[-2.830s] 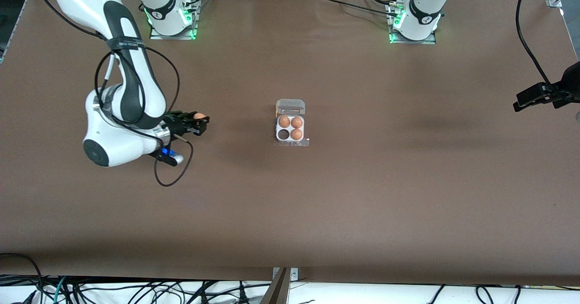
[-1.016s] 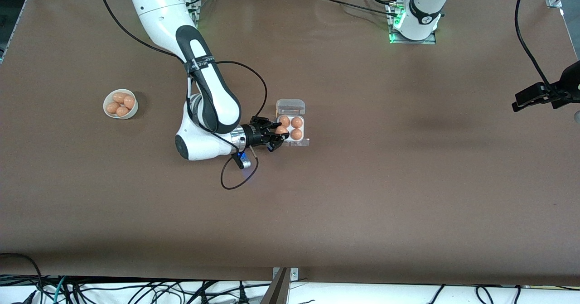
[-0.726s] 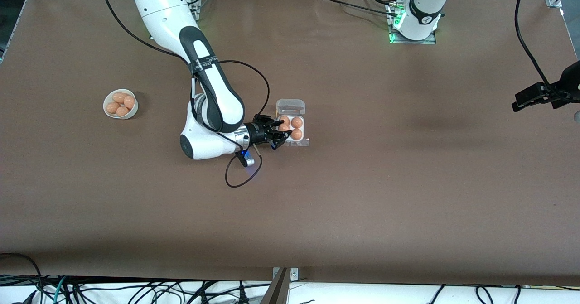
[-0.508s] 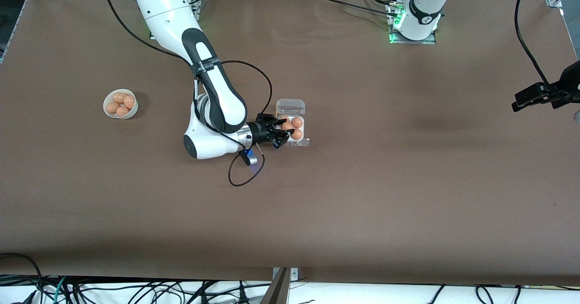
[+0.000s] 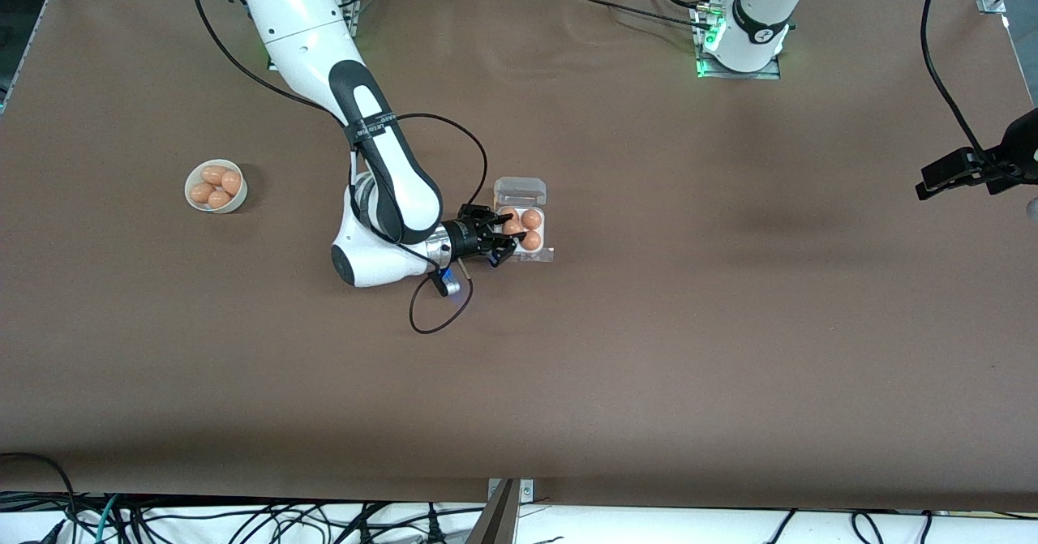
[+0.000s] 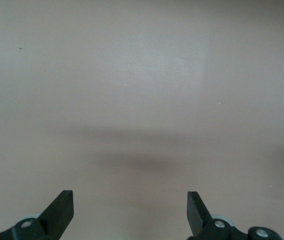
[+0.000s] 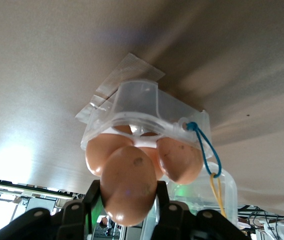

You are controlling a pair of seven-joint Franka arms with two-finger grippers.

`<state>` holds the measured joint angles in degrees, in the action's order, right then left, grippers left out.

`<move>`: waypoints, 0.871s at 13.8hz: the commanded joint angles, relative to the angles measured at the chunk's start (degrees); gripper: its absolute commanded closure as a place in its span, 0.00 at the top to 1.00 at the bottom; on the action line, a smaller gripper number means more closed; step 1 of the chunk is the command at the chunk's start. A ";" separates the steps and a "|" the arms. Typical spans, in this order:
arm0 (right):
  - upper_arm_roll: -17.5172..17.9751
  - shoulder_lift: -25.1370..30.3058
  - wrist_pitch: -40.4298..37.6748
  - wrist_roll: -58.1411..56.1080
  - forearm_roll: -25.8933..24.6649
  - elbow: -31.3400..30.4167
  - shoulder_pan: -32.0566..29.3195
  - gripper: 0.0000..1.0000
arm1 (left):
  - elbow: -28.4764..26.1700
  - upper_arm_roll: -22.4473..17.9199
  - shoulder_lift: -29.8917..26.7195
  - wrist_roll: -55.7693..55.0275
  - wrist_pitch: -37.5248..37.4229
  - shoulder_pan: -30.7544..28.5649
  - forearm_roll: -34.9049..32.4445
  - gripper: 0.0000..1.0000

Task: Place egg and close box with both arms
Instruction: 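Lower the egg into the empty box slot and open the right gripper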

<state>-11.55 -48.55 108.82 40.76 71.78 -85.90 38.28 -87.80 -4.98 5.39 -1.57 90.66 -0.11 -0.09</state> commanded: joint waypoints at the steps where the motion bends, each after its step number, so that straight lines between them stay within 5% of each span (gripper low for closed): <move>1: 0.12 -1.19 -0.53 0.73 1.25 1.18 -0.13 0.33 | 1.75 0.06 0.59 1.04 -1.19 0.20 -1.32 1.00; 4: 0.03 -1.63 -0.53 0.82 1.25 1.26 -0.31 0.35 | 1.75 0.06 0.59 1.04 -1.19 0.20 -1.32 1.00; 5: 0.03 -1.63 -0.45 0.82 1.25 1.18 -0.40 0.45 | 1.75 0.06 0.59 1.04 -1.19 0.20 -1.32 1.00; 6: 0.03 -1.63 -0.53 0.73 1.25 1.26 -0.40 0.69 | 1.75 0.06 0.59 1.04 -1.19 0.20 -1.32 1.00; 8: -0.05 -1.55 -0.53 0.64 0.64 1.44 -0.40 0.93 | 1.75 0.06 0.59 1.13 -1.19 0.20 -1.32 1.00; 12: -0.58 -0.58 -0.80 0.29 -0.24 1.79 -1.45 0.99 | 1.75 0.06 0.59 1.04 -1.19 0.20 -1.32 1.00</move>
<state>-12.08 -49.28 108.86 40.85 72.02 -85.32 37.91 -87.80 -4.98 5.39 -1.57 90.66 -0.10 -0.09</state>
